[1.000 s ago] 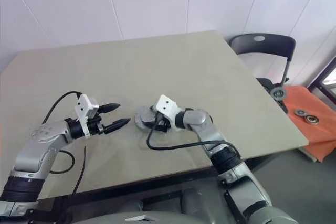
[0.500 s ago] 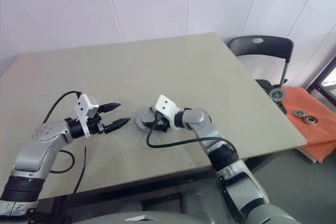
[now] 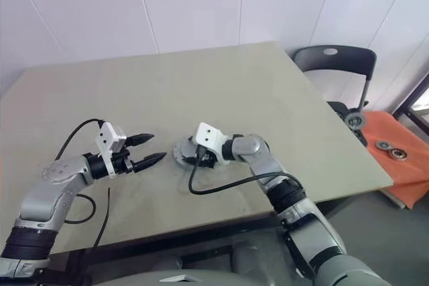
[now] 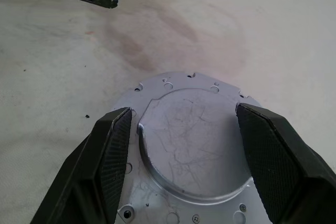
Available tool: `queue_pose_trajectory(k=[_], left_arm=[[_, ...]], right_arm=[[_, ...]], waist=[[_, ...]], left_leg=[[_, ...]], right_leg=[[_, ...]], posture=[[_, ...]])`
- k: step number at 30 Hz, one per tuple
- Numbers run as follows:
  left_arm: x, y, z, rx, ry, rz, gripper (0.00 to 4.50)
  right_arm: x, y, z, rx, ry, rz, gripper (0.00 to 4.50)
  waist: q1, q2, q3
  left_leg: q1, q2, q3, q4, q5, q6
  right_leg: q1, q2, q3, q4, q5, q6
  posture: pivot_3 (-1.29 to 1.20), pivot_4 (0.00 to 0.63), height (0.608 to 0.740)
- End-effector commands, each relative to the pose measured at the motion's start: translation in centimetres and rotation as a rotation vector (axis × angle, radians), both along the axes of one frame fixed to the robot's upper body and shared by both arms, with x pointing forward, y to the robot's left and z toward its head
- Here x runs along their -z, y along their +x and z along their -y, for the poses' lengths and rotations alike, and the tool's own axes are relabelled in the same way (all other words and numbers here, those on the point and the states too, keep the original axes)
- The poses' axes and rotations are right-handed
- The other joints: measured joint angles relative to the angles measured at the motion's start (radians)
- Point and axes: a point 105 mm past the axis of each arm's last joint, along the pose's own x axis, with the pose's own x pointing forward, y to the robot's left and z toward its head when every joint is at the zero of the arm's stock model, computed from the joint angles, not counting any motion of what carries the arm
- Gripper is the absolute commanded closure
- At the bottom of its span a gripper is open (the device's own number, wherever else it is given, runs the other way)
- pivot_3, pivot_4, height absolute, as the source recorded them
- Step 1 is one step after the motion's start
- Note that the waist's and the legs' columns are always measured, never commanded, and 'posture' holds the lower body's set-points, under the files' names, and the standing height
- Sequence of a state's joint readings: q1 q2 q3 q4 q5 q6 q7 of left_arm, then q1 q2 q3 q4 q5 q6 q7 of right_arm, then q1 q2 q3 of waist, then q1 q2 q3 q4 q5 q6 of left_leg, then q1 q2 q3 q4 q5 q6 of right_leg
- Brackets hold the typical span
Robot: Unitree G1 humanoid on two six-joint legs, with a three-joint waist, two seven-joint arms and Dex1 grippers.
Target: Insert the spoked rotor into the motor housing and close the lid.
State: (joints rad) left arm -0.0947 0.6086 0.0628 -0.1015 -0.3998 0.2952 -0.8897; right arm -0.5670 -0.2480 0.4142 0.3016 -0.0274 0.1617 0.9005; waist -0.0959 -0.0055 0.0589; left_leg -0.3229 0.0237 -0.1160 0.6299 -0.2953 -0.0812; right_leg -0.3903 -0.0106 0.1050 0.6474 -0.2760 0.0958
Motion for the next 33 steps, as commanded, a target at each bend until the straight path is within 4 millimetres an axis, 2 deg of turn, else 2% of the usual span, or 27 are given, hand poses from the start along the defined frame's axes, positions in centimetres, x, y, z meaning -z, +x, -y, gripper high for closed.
queue_pose_trajectory(k=[1, 6, 10, 14, 20, 28, 33], left_arm=[[-1.4, 0.3, -0.2, 0.001, 0.013, 0.063, 0.62], [-1.2, 0.1, 0.0, 0.003, 0.01, 0.06, 0.62], [-1.2, 0.1, -0.1, 0.001, 0.012, 0.057, 0.62], [-1.1, 0.1, 0.0, 0.003, 0.01, 0.057, 0.62], [-1.2, 0.1, 0.1, 0.003, 0.007, 0.058, 0.62], [-1.0, 0.2, 0.3, 0.0, 0.003, 0.057, 0.62], [-0.8, 0.0, 0.3, -0.004, 0.0, 0.054, 0.62]], right_arm=[[0.4, 0.5, 0.4, 0.029, -0.034, -0.007, 1.19], [0.7, 1.5, 0.7, 0.103, -0.029, -0.029, 1.19], [0.0, 2.0, 0.8, 0.139, -0.002, -0.038, 1.19], [0.7, 1.8, 1.1, 0.147, -0.039, -0.067, 1.19], [1.6, 2.5, 2.2, 0.239, -0.079, -0.161, 1.19], [1.9, 2.2, 1.9, 0.233, -0.086, -0.191, 1.19], [0.9, 3.0, 2.1, 0.271, -0.031, -0.202, 1.19]], waist=[[0.0, 0.0, 0.0], [-0.001, 0.0, 0.0], [-0.002, 0.0, 0.0], [-0.002, 0.0, 0.0], [0.001, 0.0, 0.0], [0.003, -0.001, -0.001], [0.002, -0.001, -0.001]], left_leg=[[0.0, 0.0, 0.0, 0.0, 0.0, 0.0], [0.001, 0.0, 0.0, 0.001, 0.0, 0.0], [0.001, 0.0, 0.0, 0.001, 0.0, 0.0], [0.001, 0.0, 0.0, 0.002, 0.0, 0.0], [0.001, 0.0, 0.0, 0.002, 0.0, 0.0], [0.001, 0.0, 0.0, 0.003, 0.0, 0.0], [0.001, 0.0, 0.0, 0.002, 0.0, 0.0]], right_leg=[[0.0, 0.0, 0.0, 0.0, 0.0, 0.0], [0.0, 0.0, 0.0, 0.0, 0.0, 0.0], [0.001, 0.0, 0.0, 0.001, 0.0, -0.001], [0.001, 0.0, 0.0, 0.001, 0.0, -0.001], [0.001, 0.0, 0.0, 0.001, 0.0, -0.001], [0.002, 0.0, 0.0, 0.0, 0.0, -0.001], [0.002, 0.0, 0.0, 0.0, 0.0, -0.001]], posture=[[0.0, 0.0, 0.74], [0.0, 0.0, 0.74], [0.0, 0.0, 0.74], [0.0, 0.0, 0.74], [0.0, 0.0, 0.74], [0.0, 0.0, 0.74], [0.0, 0.0, 0.74]])
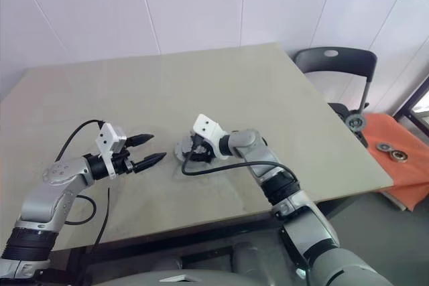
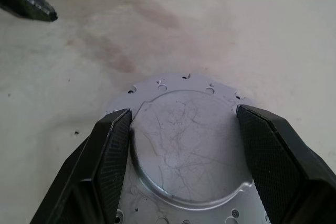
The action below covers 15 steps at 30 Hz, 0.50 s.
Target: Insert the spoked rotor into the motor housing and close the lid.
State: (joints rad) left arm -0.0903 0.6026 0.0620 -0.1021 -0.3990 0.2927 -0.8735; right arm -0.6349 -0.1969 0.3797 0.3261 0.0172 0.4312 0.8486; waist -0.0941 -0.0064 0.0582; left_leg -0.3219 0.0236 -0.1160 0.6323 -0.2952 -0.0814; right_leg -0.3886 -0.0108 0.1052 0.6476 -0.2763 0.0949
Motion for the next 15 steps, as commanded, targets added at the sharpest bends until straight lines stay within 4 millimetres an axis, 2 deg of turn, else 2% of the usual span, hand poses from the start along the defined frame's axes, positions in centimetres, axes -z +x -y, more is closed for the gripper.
queue_pose_trajectory(k=[1, 5, 6, 10, 15], left_arm=[[-0.9, -0.1, 0.3, 0.01, 0.003, 0.051, 0.62], [-0.7, -0.2, 0.4, 0.008, 0.001, 0.045, 0.62], [-0.7, -0.2, 0.4, 0.007, 0.001, 0.044, 0.62], [-0.6, -0.1, 0.5, 0.01, 0.0, 0.043, 0.62], [-0.8, 0.1, 0.4, 0.01, 0.0, 0.046, 0.62]], right_arm=[[0.4, 1.5, 2.3, 0.112, -0.022, -0.016, 1.19], [-3.2, -0.2, 1.1, -0.034, 0.132, 0.076, 1.19], [-3.4, -0.5, 1.0, -0.057, 0.133, 0.097, 1.19], [-3.1, -1.6, 0.9, -0.107, 0.122, 0.096, 1.19], [-2.9, -2.2, 0.8, -0.135, 0.112, 0.089, 1.19]], waist=[[0.001, 0.0, 0.0], [0.003, 0.0, 0.001], [0.002, 0.001, 0.001], [-0.002, 0.001, 0.001], [-0.001, 0.001, 0.001]], left_leg=[[0.0, 0.0, 0.0, 0.0, 0.0, 0.0], [-0.003, 0.0, 0.0, 0.0, 0.0, 0.0], [-0.005, 0.0, 0.0, -0.001, 0.0, 0.0], [-0.018, 0.0, 0.0, -0.001, 0.0, 0.0], [-0.018, 0.0, 0.0, -0.003, 0.0, 0.0]], right_leg=[[0.0, 0.0, 0.0, 0.0, 0.0, 0.0], [-0.002, 0.0, 0.0, -0.001, 0.0, 0.0], [-0.004, 0.0, 0.0, -0.002, 0.0, 0.0], [-0.017, 0.0, 0.0, -0.001, 0.003, 0.003], [-0.018, 0.0, 0.0, -0.001, 0.004, 0.001]], posture=[[0.0, 0.0, 0.74], [0.0, 0.0, 0.74], [0.0, 0.0, 0.74], [0.0, 0.0, 0.74], [0.0, 0.0, 0.74]])
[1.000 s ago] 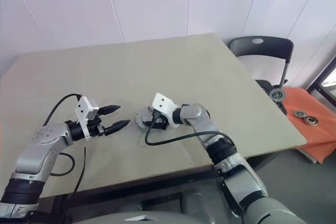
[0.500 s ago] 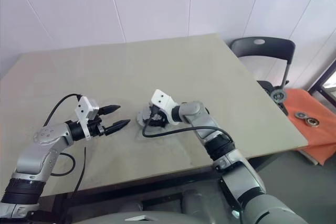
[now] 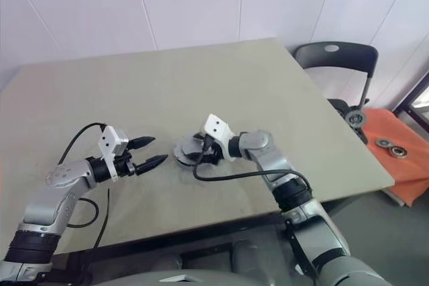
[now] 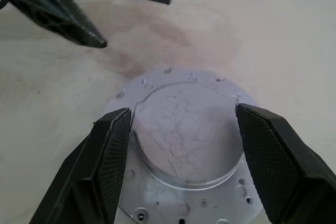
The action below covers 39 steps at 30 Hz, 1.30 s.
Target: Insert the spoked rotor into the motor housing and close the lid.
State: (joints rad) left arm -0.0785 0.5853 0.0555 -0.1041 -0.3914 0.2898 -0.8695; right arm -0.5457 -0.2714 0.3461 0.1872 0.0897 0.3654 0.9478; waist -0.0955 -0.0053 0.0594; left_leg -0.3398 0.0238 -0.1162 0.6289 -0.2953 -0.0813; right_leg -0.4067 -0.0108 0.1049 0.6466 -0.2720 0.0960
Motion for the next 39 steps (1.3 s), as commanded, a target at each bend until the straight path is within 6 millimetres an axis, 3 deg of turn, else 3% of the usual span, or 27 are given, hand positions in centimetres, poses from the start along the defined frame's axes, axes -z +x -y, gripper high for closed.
queue_pose_trajectory(k=[1, 11, 16, 39], left_arm=[[-1.22, 0.33, 0.11, 0.01, 0.009, 0.056, 0.62], [-1.15, 0.18, 0.16, 0.003, 0.007, 0.056, 0.62], [-1.11, 0.12, 0.1, -0.004, 0.006, 0.056, 0.62], [-1.07, 0.43, 0.35, 0.005, 0.001, 0.055, 0.62]], right_arm=[[-1.55, -0.36, -0.56, -0.042, 0.02, 0.054, 1.19], [-1.34, -0.61, -0.86, -0.054, 0.01, 0.055, 1.19], [-1.31, -0.5, -0.96, -0.054, 0.006, 0.062, 0.04], [-1.31, 0.11, -0.91, -0.019, 0.001, 0.091, 0.04]], waist=[[0.0, 0.0, 0.0], [0.0, 0.0, 0.0], [0.001, 0.0, 0.0], [0.001, 0.0, 0.0]], left_leg=[[0.0, 0.0, 0.0, 0.0, 0.0, 0.0], [0.0, 0.0, 0.0, 0.001, 0.0, 0.0], [0.0, 0.0, 0.0, 0.001, 0.0, 0.0], [0.0, 0.0, 0.0, 0.001, 0.0, 0.0]], right_leg=[[0.0, 0.0, 0.0, 0.0, 0.0, 0.0], [0.001, 0.0, 0.0, 0.0, -0.002, 0.002], [0.001, 0.0, 0.0, 0.0, -0.002, 0.002], [0.001, 0.0, 0.0, 0.0, -0.001, 0.002]], posture=[[0.0, 0.0, 0.74], [0.0, 0.0, 0.74], [0.0, 0.0, 0.74], [0.0, 0.0, 0.74]])
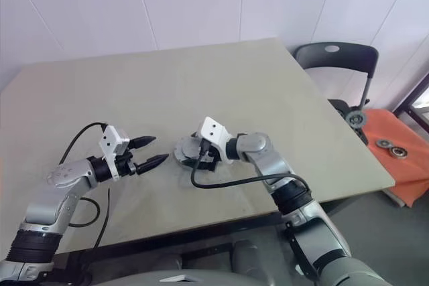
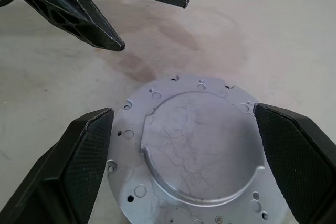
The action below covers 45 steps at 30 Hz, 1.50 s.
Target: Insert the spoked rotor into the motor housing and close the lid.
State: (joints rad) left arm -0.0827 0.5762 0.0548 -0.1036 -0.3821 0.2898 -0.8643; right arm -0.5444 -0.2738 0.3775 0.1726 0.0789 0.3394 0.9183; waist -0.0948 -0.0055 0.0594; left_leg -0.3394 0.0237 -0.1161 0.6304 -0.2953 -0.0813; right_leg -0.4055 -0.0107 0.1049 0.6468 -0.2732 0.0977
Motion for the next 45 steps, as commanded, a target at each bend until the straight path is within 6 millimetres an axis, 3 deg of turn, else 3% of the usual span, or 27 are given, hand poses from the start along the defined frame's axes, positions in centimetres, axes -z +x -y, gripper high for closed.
queue_pose_trajectory(k=[1, 9, 20, 27, 43, 45], left_arm=[[-1.1, 0.3, 0.2, 0.01, 0.001, 0.051, 0.62], [-1.1, 0.3, 0.3, 0.011, 0.001, 0.05, 0.62], [-1.1, 0.3, 0.3, 0.011, 0.002, 0.052, 0.62], [-1.1, 0.3, 0.3, 0.008, 0.001, 0.053, 0.62], [-1.1, 0.2, 0.2, -0.01, 0.0, 0.057, 0.62], [-1.1, 0.2, 0.1, -0.011, -0.001, 0.057, 0.62]], right_arm=[[-1.2, 0.3, -0.4, -0.009, 0.014, 0.047, 0.04], [0.3, 1.1, 0.4, 0.03, -0.034, 0.016, 0.04], [0.7, 0.8, 0.1, 0.014, -0.035, -0.001, 0.04], [3.2, -0.3, 0.6, -0.018, -0.071, -0.162, 0.04], [3.5, -0.2, 0.2, -0.03, -0.082, -0.161, 0.04], [3.5, -0.1, 0.2, -0.029, -0.08, -0.156, 0.42]], waist=[[0.0, 0.0, 0.0], [-0.001, 0.0, 0.0], [-0.001, 0.0, 0.0], [0.0, 0.0, -0.001], [-0.002, -0.001, -0.002], [-0.002, -0.001, -0.002]], left_leg=[[0.0, 0.0, 0.0, 0.0, 0.0, 0.0], [0.0, 0.0, 0.0, 0.0, 0.0, 0.0], [0.001, 0.0, 0.0, 0.0, 0.0, 0.0], [0.002, 0.0, 0.0, 0.001, 0.0, 0.0], [0.006, 0.0, 0.0, 0.001, 0.0, 0.0], [0.008, 0.0, 0.0, 0.001, 0.0, 0.0]], right_leg=[[0.0, 0.0, 0.0, 0.0, 0.0, 0.0], [0.0, 0.0, 0.0, 0.0, 0.001, -0.002], [0.001, 0.0, 0.0, 0.001, 0.001, -0.001], [0.002, 0.0, 0.0, 0.001, 0.001, -0.002], [0.006, 0.0, 0.0, 0.001, 0.0, 0.0], [0.008, 0.0, 0.0, 0.001, -0.001, 0.001]], posture=[[0.0, 0.0, 0.74], [0.0, 0.0, 0.74], [0.0, 0.0, 0.74], [0.0, 0.0, 0.74], [0.0, 0.0, 0.74], [0.0, 0.0, 0.74]])
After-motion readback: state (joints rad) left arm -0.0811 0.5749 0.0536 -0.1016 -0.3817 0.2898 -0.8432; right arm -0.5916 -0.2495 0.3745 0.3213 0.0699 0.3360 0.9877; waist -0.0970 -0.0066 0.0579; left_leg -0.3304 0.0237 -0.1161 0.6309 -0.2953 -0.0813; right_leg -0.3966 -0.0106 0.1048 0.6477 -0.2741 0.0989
